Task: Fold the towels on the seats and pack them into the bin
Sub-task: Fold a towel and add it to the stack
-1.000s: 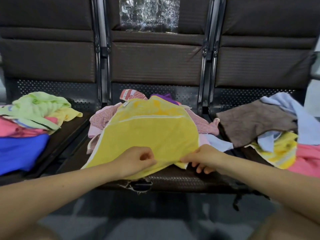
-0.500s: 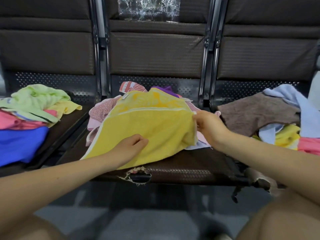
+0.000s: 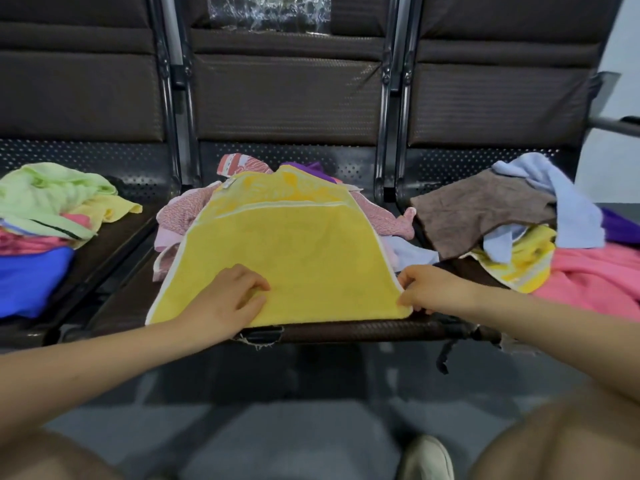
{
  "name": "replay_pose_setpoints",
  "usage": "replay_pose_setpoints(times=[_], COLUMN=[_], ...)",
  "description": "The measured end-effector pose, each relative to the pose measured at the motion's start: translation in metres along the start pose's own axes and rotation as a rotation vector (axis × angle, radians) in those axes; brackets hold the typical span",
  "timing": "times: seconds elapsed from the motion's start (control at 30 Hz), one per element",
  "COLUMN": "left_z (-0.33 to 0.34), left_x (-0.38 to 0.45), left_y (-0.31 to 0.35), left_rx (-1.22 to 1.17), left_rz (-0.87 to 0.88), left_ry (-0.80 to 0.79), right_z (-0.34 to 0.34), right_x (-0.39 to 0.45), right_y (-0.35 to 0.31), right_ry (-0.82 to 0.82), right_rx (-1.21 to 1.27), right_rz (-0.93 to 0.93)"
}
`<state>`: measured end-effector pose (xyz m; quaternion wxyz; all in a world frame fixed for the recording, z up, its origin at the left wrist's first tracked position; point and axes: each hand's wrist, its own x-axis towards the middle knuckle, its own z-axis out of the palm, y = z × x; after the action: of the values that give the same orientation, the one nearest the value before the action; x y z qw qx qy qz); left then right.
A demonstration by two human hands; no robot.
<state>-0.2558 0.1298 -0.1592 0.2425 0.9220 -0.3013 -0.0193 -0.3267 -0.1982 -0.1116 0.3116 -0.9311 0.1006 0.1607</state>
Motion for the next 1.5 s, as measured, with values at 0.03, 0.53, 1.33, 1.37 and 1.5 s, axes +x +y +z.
replay_pose_setpoints(times=[0.03,0.53,1.33,1.37,1.5], left_z=[-0.002,-0.062,-0.036,-0.039,-0.055], left_x=[0.000,-0.022,0.010,0.017,0.035], left_y=[0.000,-0.038,0.006,0.004,-0.005], left_rx=[0.004,-0.211,0.172,0.121,0.067], left_rz=[-0.013,-0.710,0.004,0.016,0.011], left_ry=[-0.017,0.139,0.077,0.117,0.175], right_z=[0.001,0.036,0.029,0.029,0.031], right_x=[-0.001,-0.002,0.059,0.062,0.066], right_y=[-0.002,-0.056,-0.120,-0.120,-0.114], right_ry=[0.030,0.046,0.009,0.035,0.025], right_rx=[-0.079,-0.483,-0.103,-0.070,-0.230], right_rz=[-0.032,-0.618,-0.663,-0.663,-0.636])
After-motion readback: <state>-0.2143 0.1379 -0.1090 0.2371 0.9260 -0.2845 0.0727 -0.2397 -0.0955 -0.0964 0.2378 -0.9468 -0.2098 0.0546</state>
